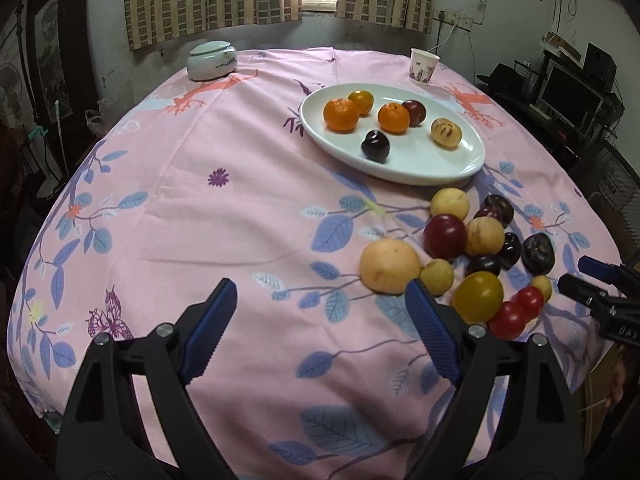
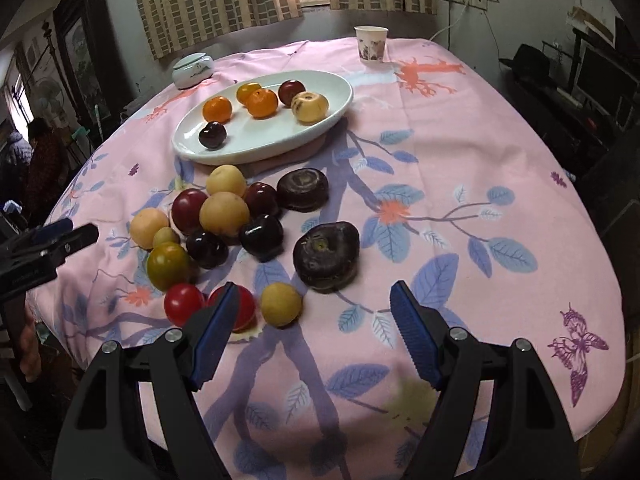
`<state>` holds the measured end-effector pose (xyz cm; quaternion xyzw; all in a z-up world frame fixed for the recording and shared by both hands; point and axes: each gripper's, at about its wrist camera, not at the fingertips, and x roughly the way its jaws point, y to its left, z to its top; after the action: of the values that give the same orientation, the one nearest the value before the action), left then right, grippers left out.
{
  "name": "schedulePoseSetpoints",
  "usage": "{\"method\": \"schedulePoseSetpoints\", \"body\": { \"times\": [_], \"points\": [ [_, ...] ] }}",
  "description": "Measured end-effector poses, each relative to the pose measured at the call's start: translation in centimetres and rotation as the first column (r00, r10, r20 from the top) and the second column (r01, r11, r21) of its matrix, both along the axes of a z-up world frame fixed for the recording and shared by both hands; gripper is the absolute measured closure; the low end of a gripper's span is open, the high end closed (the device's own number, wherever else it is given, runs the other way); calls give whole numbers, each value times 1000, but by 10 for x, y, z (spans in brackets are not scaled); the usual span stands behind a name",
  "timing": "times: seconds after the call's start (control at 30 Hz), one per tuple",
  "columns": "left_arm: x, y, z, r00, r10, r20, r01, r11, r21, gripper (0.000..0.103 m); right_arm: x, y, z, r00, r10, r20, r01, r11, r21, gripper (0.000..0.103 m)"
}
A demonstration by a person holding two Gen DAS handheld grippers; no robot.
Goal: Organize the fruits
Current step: 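Grasp the large pale round fruit with the left tool while the right tool grasps a dark purple fruit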
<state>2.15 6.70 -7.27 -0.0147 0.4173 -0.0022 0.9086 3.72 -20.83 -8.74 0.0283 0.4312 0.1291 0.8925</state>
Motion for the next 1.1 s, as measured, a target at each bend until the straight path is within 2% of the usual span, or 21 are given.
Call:
{"method": "schedulePoseSetpoints", "body": {
  "times": [0.07, 0.13, 0.2, 0.27, 0.3, 0.37, 0.47, 0.7, 0.8, 0.93, 0.97, 1.03, 1.07, 1.1],
  "points": [
    [1, 3, -5, 1000, 8, -13, -8, 1000, -4, 15, 12, -3, -2, 1000, -19, 11, 19, 1000, 16, 25],
    [2, 5, -7, 1000, 13, -17, -13, 1000, 1, 15, 27, -1, -9, 1000, -25, -13, 25, 1000, 0, 27],
    [3, 4, -9, 1000, 12, -22, -12, 1000, 7, 15, 41, 0, -21, 998, -25, -60, 25, 1000, 2, 42],
    [4, 3, -12, 1000, 3, -31, -2, 1000, 17, 15, 44, 4, -25, 999, -13, -50, 13, 1000, -7, 46],
    [7, 1, -13, 999, 0, -38, 1, 1000, 26, 15, 44, 6, -23, 999, -4, -46, 3, 1000, -13, 58],
    [10, -2, -17, 999, -4, -49, 6, 999, 37, 15, 40, 5, -17, 998, -1, -60, 2, 1000, 25, 58],
    [14, -7, -22, 998, -21, -62, 24, 999, 48, 15, 23, 6, -3, 1000, -12, -1, 12, 1000, -24, 58],
    [30, -23, -34, 995, -46, -86, 52, 997, 65, 15, 2, -3, 12, 1000, -1, 14, 0, 999, 35, 58],
    [41, -28, -40, 992, -63, -109, 67, 997, 30, 15, -1, -2, 15, 1000, 5, 20, -6, 998, 56, 58],
    [52, -37, -44, 991, -66, -114, 69, 997, 26, 18, -4, -1, 16, 1000, 12, 22, -13, 997, 71, 58],
    [55, -39, -43, 991, -69, -113, 72, 997, 23, 22, -4, -1, 16, 1000, 13, 22, -14, 997, 71, 58],
    [56, -43, -39, 993, -81, -90, 84, 996, 29, 48, -5, 0, 16, 1000, 16, 24, -18, 997, 75, 58],
    [58, -45, -39, 992, -86, -90, 89, 995, 34, 57, -5, 0, 16, 1000, 19, 25, -21, 997, 78, 58],
    [59, -45, -39, 993, -82, -90, 85, 996, 25, 57, -6, 1, 16, 999, 21, 26, -23, 997, 79, 58]
  ]
}}
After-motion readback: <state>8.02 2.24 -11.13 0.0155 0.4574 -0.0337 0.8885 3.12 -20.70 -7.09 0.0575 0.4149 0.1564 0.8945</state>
